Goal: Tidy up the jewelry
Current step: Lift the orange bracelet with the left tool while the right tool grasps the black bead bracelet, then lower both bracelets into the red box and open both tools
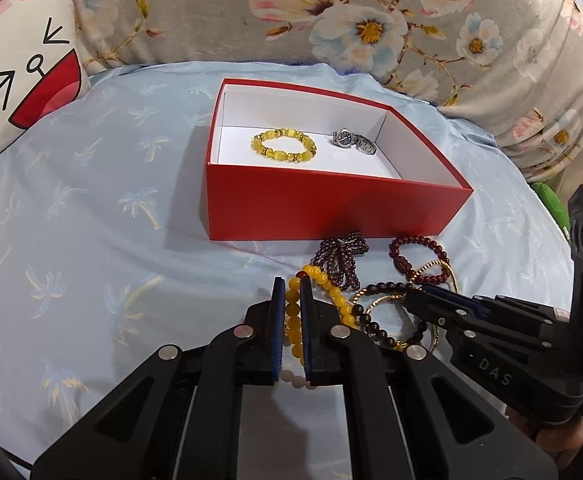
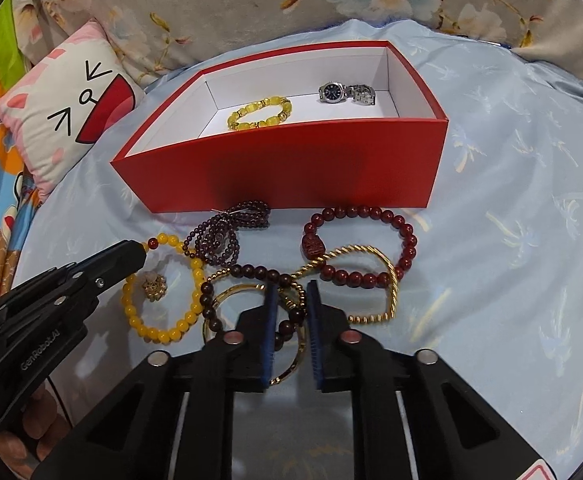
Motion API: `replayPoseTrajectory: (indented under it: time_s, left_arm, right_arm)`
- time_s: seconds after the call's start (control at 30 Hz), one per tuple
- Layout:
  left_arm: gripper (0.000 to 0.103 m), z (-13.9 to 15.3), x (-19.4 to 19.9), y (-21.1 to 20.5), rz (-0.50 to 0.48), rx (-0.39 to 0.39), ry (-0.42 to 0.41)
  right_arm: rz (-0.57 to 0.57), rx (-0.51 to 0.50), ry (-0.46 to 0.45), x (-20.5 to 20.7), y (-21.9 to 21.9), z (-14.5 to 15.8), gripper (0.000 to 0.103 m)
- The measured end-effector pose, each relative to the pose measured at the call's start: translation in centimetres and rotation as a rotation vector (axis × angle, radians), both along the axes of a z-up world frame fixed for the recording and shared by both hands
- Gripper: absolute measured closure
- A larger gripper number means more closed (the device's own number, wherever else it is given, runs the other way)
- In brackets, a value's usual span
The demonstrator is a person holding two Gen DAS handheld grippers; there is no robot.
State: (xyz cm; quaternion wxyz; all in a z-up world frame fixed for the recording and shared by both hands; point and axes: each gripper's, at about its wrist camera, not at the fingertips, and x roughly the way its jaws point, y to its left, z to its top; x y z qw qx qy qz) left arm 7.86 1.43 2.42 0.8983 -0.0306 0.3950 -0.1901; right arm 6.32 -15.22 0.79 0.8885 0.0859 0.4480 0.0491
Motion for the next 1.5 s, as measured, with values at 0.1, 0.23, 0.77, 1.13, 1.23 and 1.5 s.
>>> replayPoseTrajectory:
  time_s: [0.1, 0.23, 0.77, 1.13, 1.23, 1.5]
  left_arm:
    - [0.096, 0.6, -0.4, 0.1, -0.004, -0.012, -0.010]
    - [0.096, 2.0, -1.3, -0.1, -0.019, -0.035, -0.027]
    - [0.096, 10.4, -1.7, -2.5, -0.122, -0.084, -0.175]
    - [0.096, 8.7, 7.8, -3.9, -0.091, -0.105, -0.131]
    - [0.096, 7.0, 10.0, -4.1, -0.071, -0.089, -0.098]
    - [0.088, 4.0, 12.4, -4.0, 0.014, 0.011, -0.088]
  right_arm:
    - [-0.001, -0.013, -0.017, -0.4, 0.1, 0.4, 0.096]
    - [-0.004, 0.007, -0.053, -1.4, -0.4, 1.7, 0.096]
    - [-0.047, 0.057, -0.229, -3.2, -4.2, 10.6, 0.096]
    - [-0.050, 0.070, -0.230, 6.7, -5.2, 11.0, 0.095]
    - [-0.044, 0.092, -0.198, 9.0, -5.0, 9.5, 0.095]
    - [-0.074, 0.018, -0.135, 12.7, -4.5, 5.7, 0.077]
